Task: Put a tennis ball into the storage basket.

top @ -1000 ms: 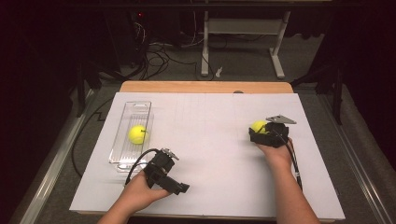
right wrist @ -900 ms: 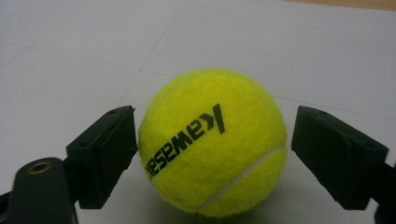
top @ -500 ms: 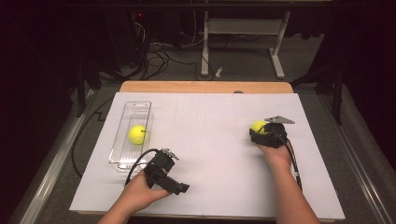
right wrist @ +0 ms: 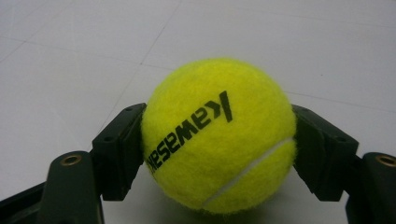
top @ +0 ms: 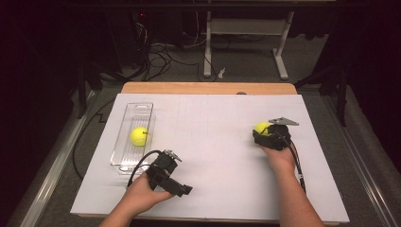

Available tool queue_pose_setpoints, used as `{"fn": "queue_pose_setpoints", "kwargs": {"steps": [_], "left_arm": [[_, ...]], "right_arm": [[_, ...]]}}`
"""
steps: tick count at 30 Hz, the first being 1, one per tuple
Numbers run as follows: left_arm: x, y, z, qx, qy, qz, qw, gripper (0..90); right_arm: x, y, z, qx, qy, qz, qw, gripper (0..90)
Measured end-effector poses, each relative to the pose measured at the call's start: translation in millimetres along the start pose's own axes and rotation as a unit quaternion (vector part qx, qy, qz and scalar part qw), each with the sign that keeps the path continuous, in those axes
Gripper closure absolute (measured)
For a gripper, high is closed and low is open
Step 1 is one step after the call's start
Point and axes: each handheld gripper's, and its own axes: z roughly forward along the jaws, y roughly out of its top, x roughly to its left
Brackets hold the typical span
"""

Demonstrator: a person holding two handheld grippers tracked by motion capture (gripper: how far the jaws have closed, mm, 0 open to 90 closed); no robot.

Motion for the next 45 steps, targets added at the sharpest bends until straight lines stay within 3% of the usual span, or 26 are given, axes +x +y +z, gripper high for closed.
{"fn": "queue_pose_setpoints", "kwargs": {"steps": [12, 28, 45], "left_arm": [[0.3, 0.9, -0.2, 0.0, -0.001, -0.001, 1.0, 1.0], [0.5, 0.9, 1.4, 0.001, 0.003, 0.0, 1.0, 0.9], [0.2, -0.4, 2.7, 0.005, 0.005, 0.003, 1.0, 1.0]], "right_arm": [[-2.5, 3.7, -9.7, -0.013, -0.002, 0.001, 0.9999, 27.2], [2.6, 8.6, -38.8, -0.046, 0.01, -0.007, 0.9989, 27.1], [11.8, -7.1, -67.3, -0.065, 0.027, -0.022, 0.9973, 27.1]]}}
